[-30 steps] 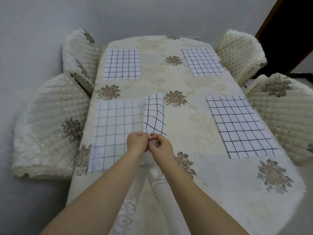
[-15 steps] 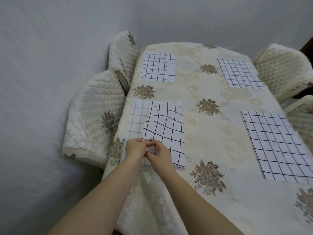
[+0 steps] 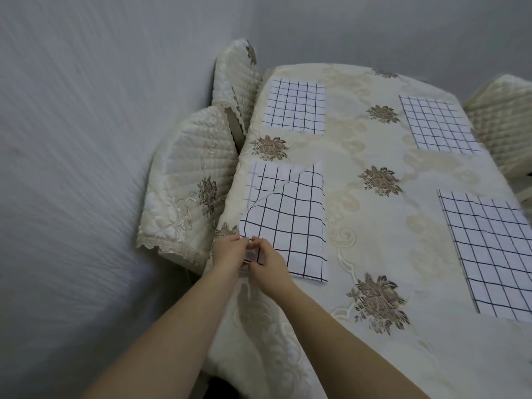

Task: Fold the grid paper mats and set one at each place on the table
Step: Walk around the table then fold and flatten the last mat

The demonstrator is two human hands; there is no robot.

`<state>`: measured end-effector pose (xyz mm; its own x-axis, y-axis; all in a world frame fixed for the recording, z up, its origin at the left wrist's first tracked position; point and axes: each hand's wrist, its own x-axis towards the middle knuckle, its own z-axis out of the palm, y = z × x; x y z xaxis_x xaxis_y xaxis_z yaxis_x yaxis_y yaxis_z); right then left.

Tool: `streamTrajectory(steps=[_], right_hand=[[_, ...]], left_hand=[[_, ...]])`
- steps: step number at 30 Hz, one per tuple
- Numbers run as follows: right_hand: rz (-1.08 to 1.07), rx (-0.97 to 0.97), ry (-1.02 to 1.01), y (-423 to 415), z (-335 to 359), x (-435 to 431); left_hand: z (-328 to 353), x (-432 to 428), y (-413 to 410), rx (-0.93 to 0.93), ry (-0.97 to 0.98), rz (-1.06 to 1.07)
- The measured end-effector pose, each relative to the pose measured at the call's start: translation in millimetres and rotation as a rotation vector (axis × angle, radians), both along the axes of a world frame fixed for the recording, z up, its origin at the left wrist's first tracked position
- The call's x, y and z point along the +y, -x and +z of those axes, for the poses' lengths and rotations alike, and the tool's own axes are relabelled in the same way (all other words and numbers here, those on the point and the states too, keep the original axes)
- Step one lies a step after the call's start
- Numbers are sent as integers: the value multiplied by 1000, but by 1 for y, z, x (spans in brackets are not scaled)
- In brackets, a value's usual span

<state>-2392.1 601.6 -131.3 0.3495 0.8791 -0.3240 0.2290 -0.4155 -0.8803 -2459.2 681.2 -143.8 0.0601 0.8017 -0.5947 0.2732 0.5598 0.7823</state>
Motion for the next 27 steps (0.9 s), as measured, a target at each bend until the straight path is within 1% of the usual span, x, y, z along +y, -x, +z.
streamTrajectory(steps=[5, 10, 14, 16, 20, 22, 27], right_hand=[[26, 21, 65, 6, -4, 5], [47, -60, 149, 6, -8, 8], [50, -59, 171, 6, -7, 10], [27, -47, 164, 2, -5, 10], [-169, 15, 116, -20, 9, 7], [-285, 27, 105, -39, 13, 3], [-580, -39, 75, -87, 11, -8]], left_hand=[[-9, 5, 8, -24, 43, 9], [-35, 15, 14, -14, 73, -37], [-14, 12, 15, 25, 45, -66], [-5, 10, 15, 75, -16, -67], [1, 12, 13, 163, -124, -58], [1, 15, 11, 168, -147, -56], [-2, 20, 5, 161, -140, -96]])
